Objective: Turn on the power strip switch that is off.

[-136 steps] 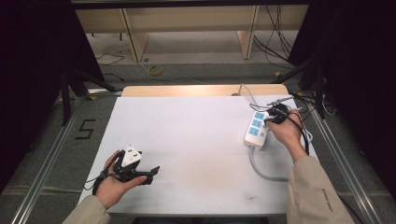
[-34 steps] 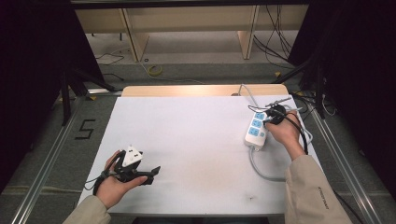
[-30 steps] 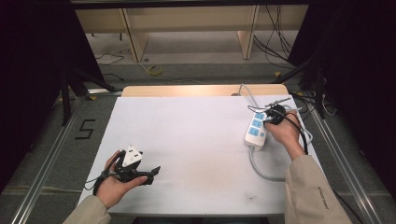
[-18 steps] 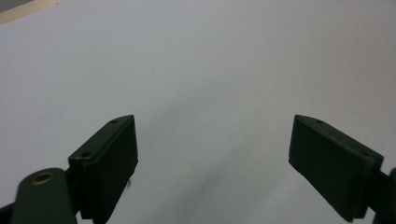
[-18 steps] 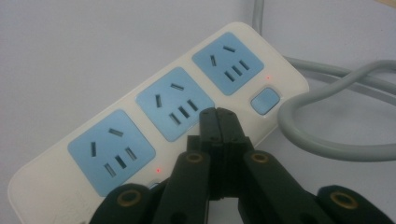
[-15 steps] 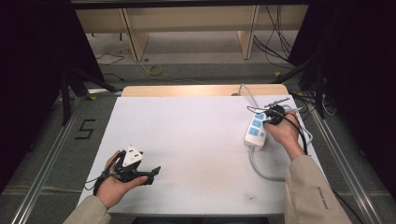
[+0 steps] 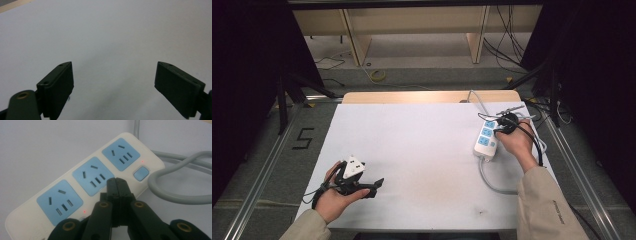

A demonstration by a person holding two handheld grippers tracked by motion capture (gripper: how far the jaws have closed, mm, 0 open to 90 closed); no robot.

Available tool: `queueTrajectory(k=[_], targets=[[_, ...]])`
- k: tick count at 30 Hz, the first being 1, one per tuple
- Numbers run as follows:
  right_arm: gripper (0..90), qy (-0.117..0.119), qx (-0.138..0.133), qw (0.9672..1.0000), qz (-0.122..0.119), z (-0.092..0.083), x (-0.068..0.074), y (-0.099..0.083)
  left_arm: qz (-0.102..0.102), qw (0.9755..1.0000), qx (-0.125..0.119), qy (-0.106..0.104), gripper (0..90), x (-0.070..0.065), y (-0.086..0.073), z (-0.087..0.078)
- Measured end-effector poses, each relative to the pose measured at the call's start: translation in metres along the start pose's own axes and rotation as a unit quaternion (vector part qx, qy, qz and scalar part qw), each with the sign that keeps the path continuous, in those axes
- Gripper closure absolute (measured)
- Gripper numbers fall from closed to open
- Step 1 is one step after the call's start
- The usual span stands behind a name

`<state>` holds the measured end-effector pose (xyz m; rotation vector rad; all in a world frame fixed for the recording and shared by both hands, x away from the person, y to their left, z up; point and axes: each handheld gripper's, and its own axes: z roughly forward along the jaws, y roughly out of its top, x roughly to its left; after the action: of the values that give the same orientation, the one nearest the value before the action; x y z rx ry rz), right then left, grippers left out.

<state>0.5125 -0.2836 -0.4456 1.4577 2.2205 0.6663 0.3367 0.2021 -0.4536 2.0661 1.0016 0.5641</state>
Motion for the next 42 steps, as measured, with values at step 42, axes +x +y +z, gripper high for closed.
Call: queueTrajectory(k=[42], targets=[[85.7, 0.013, -0.049, 0.9986, -0.011, -0.026, 0.009, -0.004, 0.003, 1.0000, 0.005, 0.001, 15.4, 0.000, 0.000, 0.000]])
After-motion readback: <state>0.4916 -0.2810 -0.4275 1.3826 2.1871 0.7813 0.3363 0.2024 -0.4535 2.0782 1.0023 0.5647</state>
